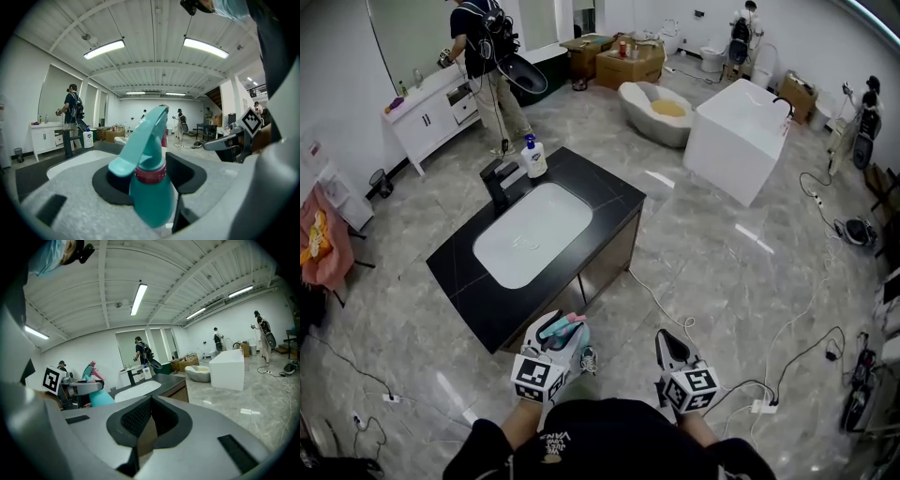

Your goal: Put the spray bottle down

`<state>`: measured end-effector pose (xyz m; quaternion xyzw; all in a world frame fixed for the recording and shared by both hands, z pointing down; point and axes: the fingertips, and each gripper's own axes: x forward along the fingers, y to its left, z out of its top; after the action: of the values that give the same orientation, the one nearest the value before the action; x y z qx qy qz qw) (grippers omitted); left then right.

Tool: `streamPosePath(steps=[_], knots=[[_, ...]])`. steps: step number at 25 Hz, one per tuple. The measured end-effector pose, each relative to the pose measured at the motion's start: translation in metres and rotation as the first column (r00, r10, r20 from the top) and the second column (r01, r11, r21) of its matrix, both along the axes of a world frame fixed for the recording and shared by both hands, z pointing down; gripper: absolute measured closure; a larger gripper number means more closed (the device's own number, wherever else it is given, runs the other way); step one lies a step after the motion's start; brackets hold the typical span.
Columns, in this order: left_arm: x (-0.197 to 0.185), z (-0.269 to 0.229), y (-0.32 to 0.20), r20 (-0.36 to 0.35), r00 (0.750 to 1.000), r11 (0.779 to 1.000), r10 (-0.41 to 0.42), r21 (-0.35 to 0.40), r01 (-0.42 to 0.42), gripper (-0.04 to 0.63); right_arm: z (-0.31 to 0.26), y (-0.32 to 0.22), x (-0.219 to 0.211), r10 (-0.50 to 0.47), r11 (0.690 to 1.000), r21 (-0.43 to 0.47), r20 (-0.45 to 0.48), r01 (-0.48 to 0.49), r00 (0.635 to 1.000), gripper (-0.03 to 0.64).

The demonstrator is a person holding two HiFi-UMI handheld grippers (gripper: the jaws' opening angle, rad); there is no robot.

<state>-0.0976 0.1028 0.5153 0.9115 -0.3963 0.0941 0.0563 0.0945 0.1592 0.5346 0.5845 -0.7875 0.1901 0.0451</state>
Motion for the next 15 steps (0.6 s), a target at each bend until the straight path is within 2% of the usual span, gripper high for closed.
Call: streamPosePath(steps=[15], knots=[[0.0,-0.017,-0.156,-0.023,0.995,0.995,0.094,0.034,-0.093,0.377,-0.013,-0.139,-0.011,0.09,0.995,0.032,-0.004,-0.09,0.996,0.614]])
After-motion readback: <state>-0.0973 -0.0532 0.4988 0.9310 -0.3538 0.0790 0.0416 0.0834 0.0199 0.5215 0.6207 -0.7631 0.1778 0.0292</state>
